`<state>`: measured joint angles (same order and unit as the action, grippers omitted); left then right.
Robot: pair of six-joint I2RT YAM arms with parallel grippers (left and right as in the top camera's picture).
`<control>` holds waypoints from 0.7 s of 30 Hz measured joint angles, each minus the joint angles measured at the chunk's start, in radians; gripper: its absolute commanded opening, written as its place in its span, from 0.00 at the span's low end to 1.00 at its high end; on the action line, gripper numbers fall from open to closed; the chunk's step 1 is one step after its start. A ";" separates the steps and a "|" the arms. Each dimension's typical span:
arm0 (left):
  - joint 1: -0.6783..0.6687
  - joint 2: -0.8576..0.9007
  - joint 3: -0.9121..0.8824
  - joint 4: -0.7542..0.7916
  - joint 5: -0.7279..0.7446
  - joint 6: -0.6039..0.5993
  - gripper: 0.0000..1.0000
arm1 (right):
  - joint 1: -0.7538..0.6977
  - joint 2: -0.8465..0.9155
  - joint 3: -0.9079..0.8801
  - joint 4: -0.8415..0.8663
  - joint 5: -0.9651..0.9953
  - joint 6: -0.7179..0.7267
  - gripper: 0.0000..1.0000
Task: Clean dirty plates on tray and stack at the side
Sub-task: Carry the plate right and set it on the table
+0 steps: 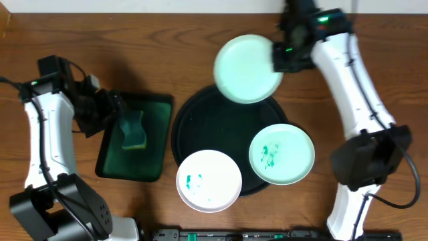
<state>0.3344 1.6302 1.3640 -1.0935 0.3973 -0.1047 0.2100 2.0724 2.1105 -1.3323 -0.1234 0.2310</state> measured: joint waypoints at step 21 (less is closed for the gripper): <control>-0.238 0.000 0.000 0.010 -0.084 -0.003 0.84 | -0.591 0.000 -0.189 0.049 0.009 0.016 0.01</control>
<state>0.0963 1.6302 1.3640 -1.0840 0.3130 -0.1081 -0.3813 2.0724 1.9213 -1.2831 -0.1143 0.2466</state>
